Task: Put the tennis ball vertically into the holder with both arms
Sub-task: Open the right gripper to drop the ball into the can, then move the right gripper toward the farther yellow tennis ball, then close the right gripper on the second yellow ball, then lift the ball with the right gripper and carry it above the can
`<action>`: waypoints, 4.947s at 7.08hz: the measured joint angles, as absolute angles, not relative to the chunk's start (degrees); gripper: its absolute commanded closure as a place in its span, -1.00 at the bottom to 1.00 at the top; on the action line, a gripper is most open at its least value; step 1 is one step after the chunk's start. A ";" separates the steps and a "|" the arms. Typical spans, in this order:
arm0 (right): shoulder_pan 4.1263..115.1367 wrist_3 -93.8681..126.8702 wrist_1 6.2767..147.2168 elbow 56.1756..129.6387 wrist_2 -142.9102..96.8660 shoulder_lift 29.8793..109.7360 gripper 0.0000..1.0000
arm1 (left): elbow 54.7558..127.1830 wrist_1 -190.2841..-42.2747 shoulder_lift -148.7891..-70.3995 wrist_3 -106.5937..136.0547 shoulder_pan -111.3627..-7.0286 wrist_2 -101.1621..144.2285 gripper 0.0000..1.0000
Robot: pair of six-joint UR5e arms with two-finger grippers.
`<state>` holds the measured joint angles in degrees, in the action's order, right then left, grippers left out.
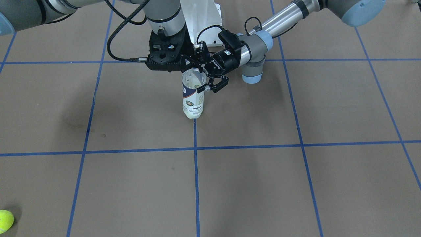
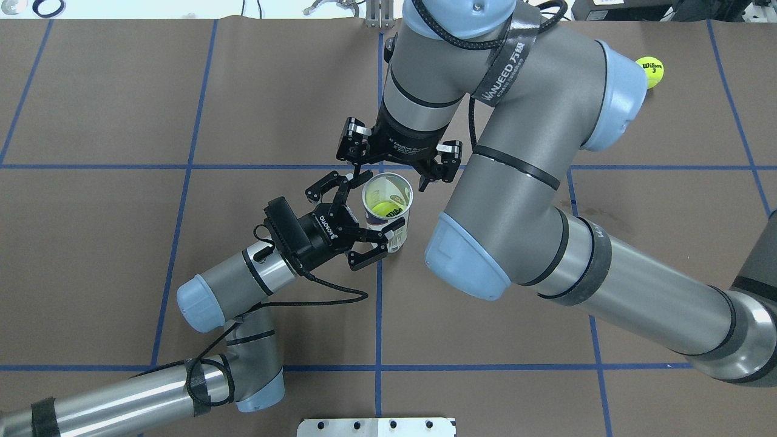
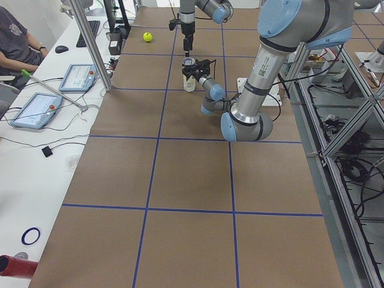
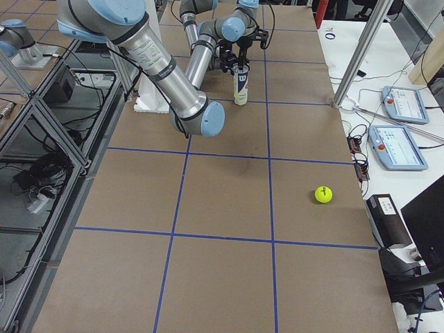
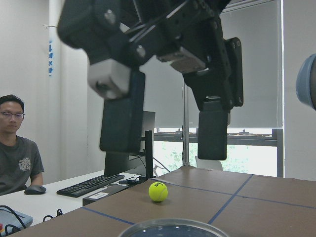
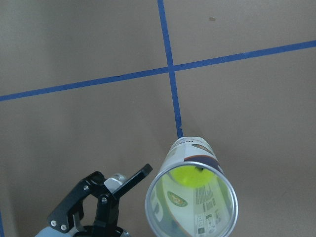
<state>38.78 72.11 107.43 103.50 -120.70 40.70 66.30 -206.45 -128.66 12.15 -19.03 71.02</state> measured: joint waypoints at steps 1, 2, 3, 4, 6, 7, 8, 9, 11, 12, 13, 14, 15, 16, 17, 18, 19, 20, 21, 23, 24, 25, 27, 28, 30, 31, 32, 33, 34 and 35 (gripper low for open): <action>41.20 67.80 107.26 103.63 -120.84 43.74 -0.99 | 66.36 -206.46 -128.64 12.14 -19.09 70.99 -0.99; 45.62 60.04 106.94 103.22 -121.12 47.78 -0.99 | 66.40 -206.45 -128.65 12.13 -19.13 70.96 -0.99; 50.43 52.36 106.60 101.27 -121.78 50.71 -0.99 | 66.43 -206.46 -128.65 12.13 -19.17 70.87 -0.99; 55.13 44.71 105.75 96.42 -122.74 52.11 -0.99 | 66.44 -206.46 -128.59 12.13 -19.25 70.68 -0.99; 61.99 36.92 94.14 79.57 -123.89 52.37 -0.99 | 66.44 -206.51 -128.51 12.13 -19.35 70.44 -0.99; 64.01 36.03 87.79 71.02 -124.09 51.62 -0.99 | 66.45 -206.53 -128.50 12.13 -19.42 70.41 -0.99; 65.30 35.58 83.96 65.50 -123.08 51.03 -0.99 | 66.44 -206.54 -128.50 12.13 -19.54 70.40 -0.99; 66.17 35.39 79.84 61.04 -120.46 50.67 -0.99 | 66.47 -206.54 -128.50 12.13 -19.68 70.40 -0.99; 66.65 35.60 71.13 54.01 -113.86 50.28 -0.99 | 66.52 -206.54 -128.49 12.13 -19.75 70.40 -0.99; 66.68 37.36 67.51 51.52 -112.03 50.23 -0.99 | 66.53 -206.54 -128.49 12.13 -19.77 70.40 -0.99; 66.68 40.53 64.53 49.95 -110.94 50.27 -0.99 | 66.56 -206.54 -128.50 12.13 -19.80 70.40 -0.99; 66.48 43.06 61.05 48.31 -109.77 50.39 -0.99 | 66.59 -206.54 -128.49 12.13 -19.81 70.40 -0.99; 65.88 44.86 57.57 46.53 -108.46 50.53 -0.99 | 66.61 -206.54 -128.50 12.13 -19.81 70.40 -0.99; 65.13 46.77 54.67 45.10 -107.21 50.68 -0.99 | 66.62 -206.54 -128.50 12.13 -19.83 70.40 -0.99; 64.62 47.82 53.11 44.46 -106.45 51.04 -0.99 | 66.62 -206.54 -128.50 12.13 -19.88 70.38 -0.99; 64.26 48.23 52.45 44.23 -105.68 51.53 -0.99 | 66.62 -206.54 -128.50 12.13 -19.96 70.36 -0.99; 64.01 48.37 52.20 44.16 -104.89 51.78 -0.99 | 66.62 -206.54 -128.50 12.13 -20.05 70.38 -0.99; 63.82 48.41 52.09 44.14 -104.25 51.90 -0.91 | 66.62 -206.54 -128.50 12.13 -20.17 70.39 -0.99; 63.70 48.45 52.07 44.12 -103.59 51.98 0.19 | 66.62 -206.54 -128.50 12.13 -20.24 70.40 -0.99; 63.64 48.93 52.10 44.12 -103.03 52.07 1.00 | 66.80 -206.54 -128.50 12.13 -20.33 70.40 -0.99; 63.65 49.08 52.15 44.26 -103.01 52.08 1.00 | 66.83 -206.54 -128.50 12.13 -20.33 70.40 -0.99; 63.76 49.39 52.44 46.15 -103.23 52.39 1.00 | 66.82 -206.54 -128.50 12.13 -20.31 70.40 -0.99; 62.11 55.38 60.67 61.18 -104.92 55.59 1.00 | 66.77 -206.48 -128.49 12.13 -20.23 70.38 -0.99; 60.01 59.17 67.82 70.99 -105.99 57.48 1.00 | 66.71 -206.44 -128.50 12.13 -20.16 70.34 -0.99; 57.61 64.17 79.28 85.34 -110.07 59.30 1.00 | 66.66 -205.74 -128.50 12.13 -20.07 70.31 -0.99; 56.69 66.17 85.06 92.02 -113.02 59.42 1.00 | 66.68 -205.25 -128.52 12.13 -20.04 70.31 -0.99; 55.25 68.53 91.35 99.04 -115.58 59.22 1.00 | 66.68 -204.98 -128.55 12.13 -20.04 70.31 -0.99; 53.12 71.93 95.49 104.44 -116.70 58.81 1.00 | 66.70 -204.55 -128.60 12.13 -20.05 70.33 -0.99; 50.69 75.87 97.43 108.52 -117.28 58.51 1.00 | 66.75 -203.96 -128.69 12.13 -20.09 70.37 -0.99; 48.65 79.30 98.09 111.27 -117.76 58.04 1.00 | 66.77 -203.65 -128.78 12.13 -20.14 70.39 -0.99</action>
